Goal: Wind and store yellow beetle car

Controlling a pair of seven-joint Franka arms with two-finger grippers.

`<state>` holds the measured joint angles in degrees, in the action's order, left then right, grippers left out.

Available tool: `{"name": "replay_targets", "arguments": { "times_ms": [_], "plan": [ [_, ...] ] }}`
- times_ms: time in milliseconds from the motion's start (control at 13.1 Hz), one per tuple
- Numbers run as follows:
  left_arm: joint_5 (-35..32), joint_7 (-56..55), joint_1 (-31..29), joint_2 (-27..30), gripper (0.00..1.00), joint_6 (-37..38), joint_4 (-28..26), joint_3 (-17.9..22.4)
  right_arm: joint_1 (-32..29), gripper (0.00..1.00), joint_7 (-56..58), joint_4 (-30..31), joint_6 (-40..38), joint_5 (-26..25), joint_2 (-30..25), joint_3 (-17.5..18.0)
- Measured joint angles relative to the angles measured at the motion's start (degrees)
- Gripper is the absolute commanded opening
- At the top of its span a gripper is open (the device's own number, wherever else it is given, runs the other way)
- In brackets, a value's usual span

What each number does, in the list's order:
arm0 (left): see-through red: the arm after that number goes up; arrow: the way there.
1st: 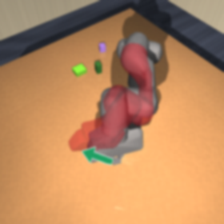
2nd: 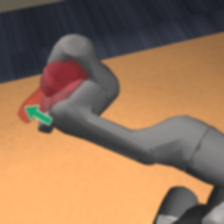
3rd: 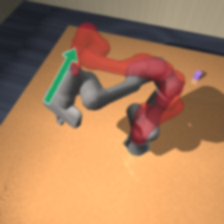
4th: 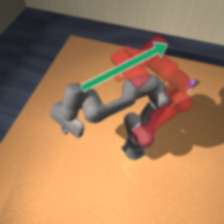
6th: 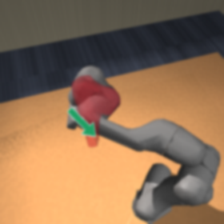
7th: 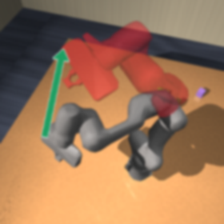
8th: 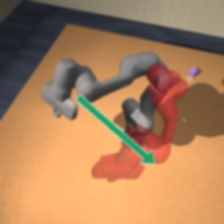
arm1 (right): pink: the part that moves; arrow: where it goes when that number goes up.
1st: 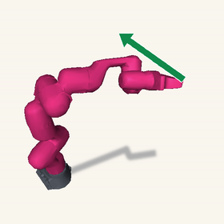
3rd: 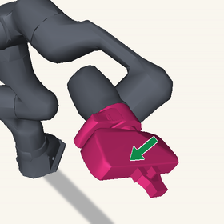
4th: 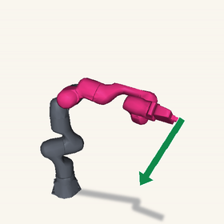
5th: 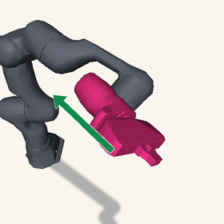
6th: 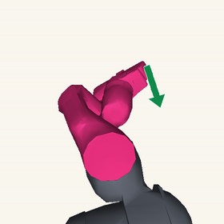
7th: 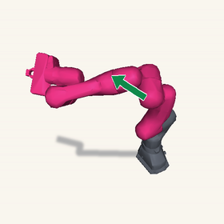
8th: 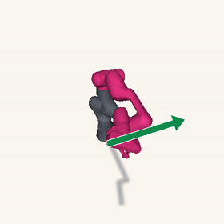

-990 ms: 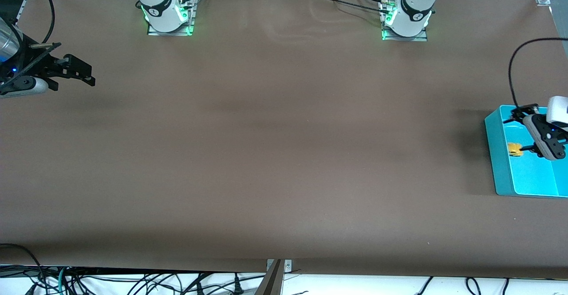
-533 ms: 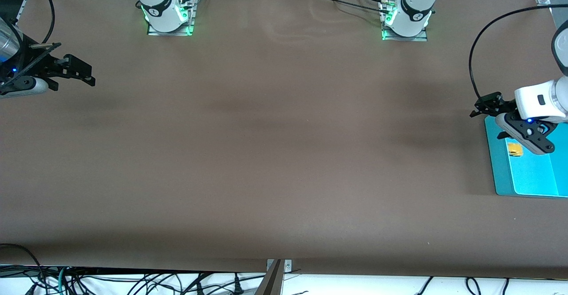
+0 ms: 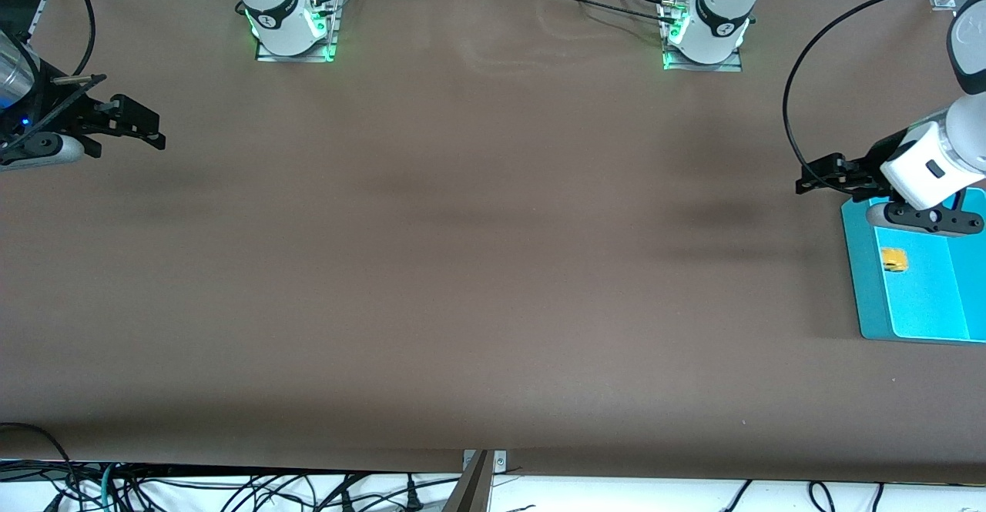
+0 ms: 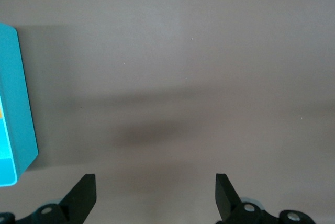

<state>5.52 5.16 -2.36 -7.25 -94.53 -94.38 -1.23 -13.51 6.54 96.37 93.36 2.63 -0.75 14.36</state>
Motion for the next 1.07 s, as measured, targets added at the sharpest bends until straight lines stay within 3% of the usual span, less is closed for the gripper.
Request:
{"name": "replay_targets", "arguments": {
  "times_ms": [381, 1066],
  "plan": [
    [-2.9, -0.5, -0.2, 0.1, 1.00, 0.0, 2.8, 0.3, 0.0, 1.00, 0.0, 0.0, 0.0, 0.0, 0.0, 0.0],
    [-2.9, -0.5, -0.4, 0.4, 1.00, 0.1, 3.1, 0.3, 0.2, 1.00, 0.0, 0.0, 0.0, -1.5, 0.0, 0.5]
  ]
}}
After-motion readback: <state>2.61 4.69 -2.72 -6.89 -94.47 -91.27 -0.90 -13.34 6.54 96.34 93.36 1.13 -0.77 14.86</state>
